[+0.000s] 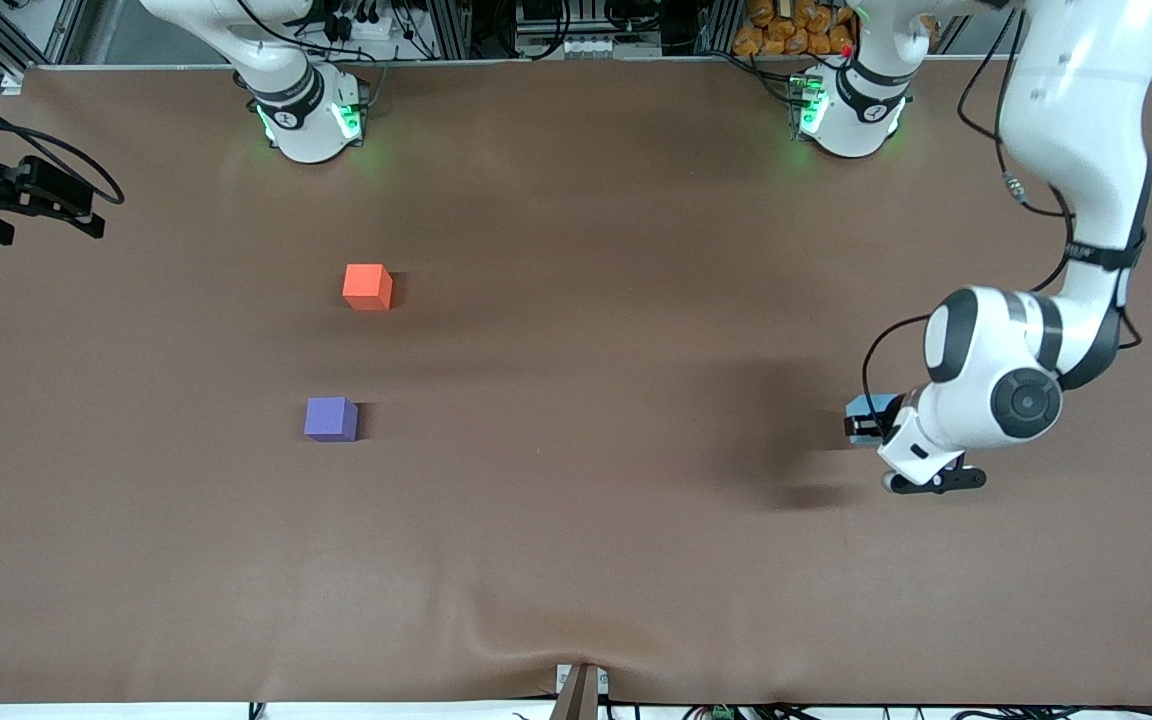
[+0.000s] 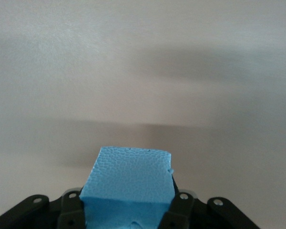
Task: Place blue block between orange and purple blocks
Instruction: 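Carry the light-blue block with the left gripper toward the table's middle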
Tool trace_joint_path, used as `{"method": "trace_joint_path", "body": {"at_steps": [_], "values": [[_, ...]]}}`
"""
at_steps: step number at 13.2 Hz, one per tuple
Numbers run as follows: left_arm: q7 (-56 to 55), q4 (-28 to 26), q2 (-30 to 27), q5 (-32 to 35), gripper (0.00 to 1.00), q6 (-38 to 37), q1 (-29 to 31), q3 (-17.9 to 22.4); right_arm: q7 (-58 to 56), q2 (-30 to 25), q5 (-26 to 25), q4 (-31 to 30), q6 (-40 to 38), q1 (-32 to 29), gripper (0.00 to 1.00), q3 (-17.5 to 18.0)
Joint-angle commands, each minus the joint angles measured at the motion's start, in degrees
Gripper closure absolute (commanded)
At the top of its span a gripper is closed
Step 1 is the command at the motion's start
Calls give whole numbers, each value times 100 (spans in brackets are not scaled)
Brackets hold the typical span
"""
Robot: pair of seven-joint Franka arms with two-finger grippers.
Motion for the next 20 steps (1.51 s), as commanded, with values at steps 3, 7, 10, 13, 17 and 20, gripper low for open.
{"method": "trace_joint_path", "body": {"at_steps": [3,7,10,13,17,20], "values": [[-1138,302,-592,-78,100,-831,-292,-727,-92,23,125,80,-70,-97,0,36],[-2132,743,-381,-87,100,-1017,-1106,-966,-92,23,125,80,-70,-97,0,36],[-2634,1285,136,-87,100,-1017,-1714,-958,-92,23,125,80,-70,-97,0,36],[-3116,2024,900,-96,100,-947,-2390,-923,-92,31,125,80,-70,-97,0,36],[-3381,2281,1701,-78,100,-150,-3261,-879,-92,31,125,80,-70,-97,0,36],[-3522,2290,2114,-78,100,371,-3910,-503,-92,23,125,71,-70,-97,0,36]]}}
